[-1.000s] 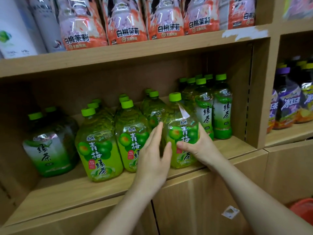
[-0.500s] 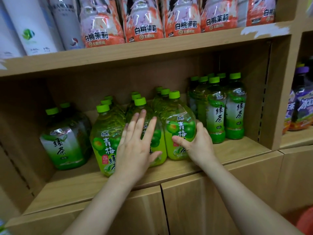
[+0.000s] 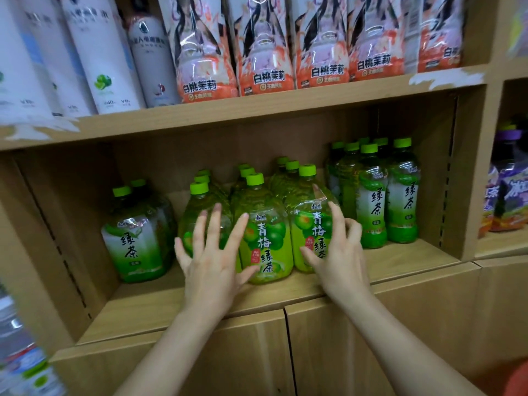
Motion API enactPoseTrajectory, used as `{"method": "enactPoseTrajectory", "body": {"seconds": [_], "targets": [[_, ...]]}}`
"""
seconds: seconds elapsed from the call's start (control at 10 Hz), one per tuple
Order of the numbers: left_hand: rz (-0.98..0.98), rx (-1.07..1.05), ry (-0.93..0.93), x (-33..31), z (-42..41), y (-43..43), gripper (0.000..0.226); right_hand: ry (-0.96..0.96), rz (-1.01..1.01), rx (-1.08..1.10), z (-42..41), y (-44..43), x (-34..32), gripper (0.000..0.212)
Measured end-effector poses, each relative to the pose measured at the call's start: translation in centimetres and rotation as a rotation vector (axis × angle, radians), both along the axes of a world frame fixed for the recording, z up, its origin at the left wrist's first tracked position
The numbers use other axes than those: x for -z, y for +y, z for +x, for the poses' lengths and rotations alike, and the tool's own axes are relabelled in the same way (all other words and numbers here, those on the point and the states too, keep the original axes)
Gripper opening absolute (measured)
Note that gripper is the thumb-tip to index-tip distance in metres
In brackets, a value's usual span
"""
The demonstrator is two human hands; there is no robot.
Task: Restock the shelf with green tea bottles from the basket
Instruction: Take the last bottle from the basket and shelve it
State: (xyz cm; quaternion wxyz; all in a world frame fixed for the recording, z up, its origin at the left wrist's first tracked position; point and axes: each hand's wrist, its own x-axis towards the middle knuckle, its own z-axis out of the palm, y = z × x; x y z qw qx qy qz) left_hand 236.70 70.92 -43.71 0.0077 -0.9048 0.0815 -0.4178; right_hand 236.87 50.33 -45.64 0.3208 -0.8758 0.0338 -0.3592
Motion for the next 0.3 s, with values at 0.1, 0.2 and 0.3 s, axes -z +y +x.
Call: {"method": "enactPoseTrajectory", "body": {"seconds": [0.1, 0.2, 0.3], "targets": [[0.021, -0.004, 0.025, 0.6, 0.4, 0.7, 0.107, 0.033, -0.052, -0.047, -0.4, 0.2, 0.5, 0.107], [0.001, 0.006, 0.015, 0.6, 0.5, 0.6, 0.107, 0.097, -0.030, -0.129, -0.7, -0.3, 0.2, 0.114], [-0.009, 0.028, 0.031, 0.5, 0.0, 0.4, 0.103, 0.183, 0.014, -0.200, -1.6, -1.3, -0.7, 0.110]]}}
